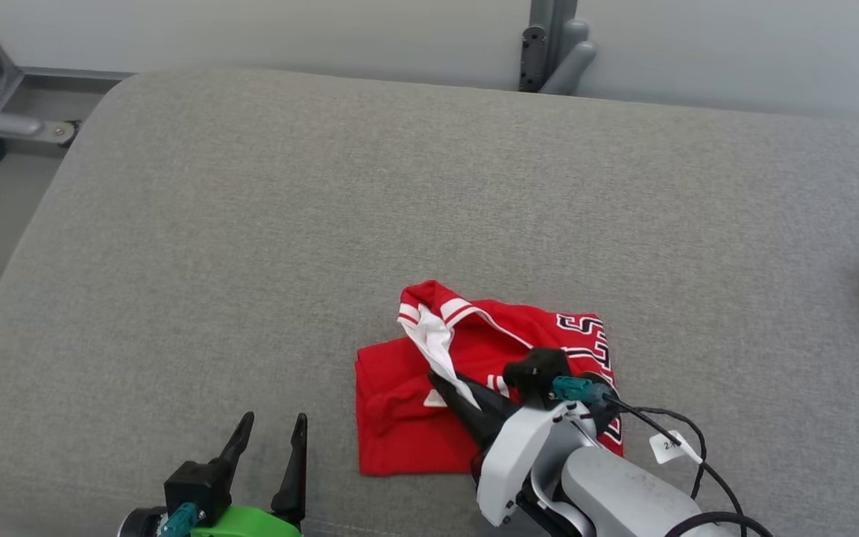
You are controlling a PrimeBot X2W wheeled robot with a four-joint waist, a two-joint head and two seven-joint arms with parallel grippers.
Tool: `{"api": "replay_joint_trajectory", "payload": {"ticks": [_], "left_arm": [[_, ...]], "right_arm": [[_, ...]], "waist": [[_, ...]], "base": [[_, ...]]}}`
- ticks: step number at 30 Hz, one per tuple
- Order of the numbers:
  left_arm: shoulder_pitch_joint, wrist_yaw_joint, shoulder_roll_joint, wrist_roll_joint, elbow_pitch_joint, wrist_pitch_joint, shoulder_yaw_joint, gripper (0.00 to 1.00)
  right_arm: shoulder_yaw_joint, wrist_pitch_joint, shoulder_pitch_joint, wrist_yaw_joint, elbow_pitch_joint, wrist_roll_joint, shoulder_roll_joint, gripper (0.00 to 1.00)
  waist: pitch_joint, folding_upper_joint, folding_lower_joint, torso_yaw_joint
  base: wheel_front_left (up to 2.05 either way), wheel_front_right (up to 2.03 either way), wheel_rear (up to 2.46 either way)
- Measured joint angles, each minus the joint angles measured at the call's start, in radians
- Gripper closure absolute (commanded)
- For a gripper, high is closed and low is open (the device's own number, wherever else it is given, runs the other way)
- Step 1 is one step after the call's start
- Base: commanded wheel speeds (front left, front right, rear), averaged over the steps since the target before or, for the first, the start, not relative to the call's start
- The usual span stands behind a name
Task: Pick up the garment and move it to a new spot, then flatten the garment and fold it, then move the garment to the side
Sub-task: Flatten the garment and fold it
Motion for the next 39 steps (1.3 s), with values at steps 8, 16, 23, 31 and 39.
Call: {"api": "replay_joint_trajectory", "payload": {"ticks": [8, 16, 23, 31, 39], "left_arm": [[0.004, 0.001, 0.001, -0.009, 0.010, 0.000, -0.003, 0.00], [0.013, 0.015, 0.001, -0.009, -0.001, 0.000, 0.032, 0.00], [0.017, 0.015, 0.000, -0.009, -0.013, 0.000, 0.038, 0.00], [0.026, 0.028, 0.000, 0.010, -0.034, 0.000, 0.072, 0.00], [0.057, 0.037, 0.000, 0.041, -0.059, 0.000, 0.126, 0.00]], "right_arm": [[0.052, -0.025, -0.073, 0.000, 0.111, 0.043, 0.014, 0.00], [-0.062, -0.050, -0.107, 0.000, -0.021, 0.084, 0.021, 0.00], [-0.291, -0.051, 0.018, 0.000, -0.129, 0.001, -0.039, 0.00], [-0.502, -0.051, 0.184, 0.000, -0.156, -0.129, -0.062, 0.00], [-0.645, -0.051, 0.326, 0.000, -0.214, -0.272, -0.034, 0.00]], "waist": [[0.009, 0.0000, 0.0000, 0.097], [0.008, -0.0001, 0.0000, 0.085], [-0.009, 0.0000, 0.0000, 0.011], [-0.038, 0.0000, 0.0000, -0.060], [-0.076, 0.0000, 0.0000, -0.125]], "base": [[0.00, 0.00, 0.00], [0.00, 0.00, 0.00], [0.00, 0.00, 0.00], [0.00, 0.00, 0.00], [0.00, 0.00, 0.00]]}}
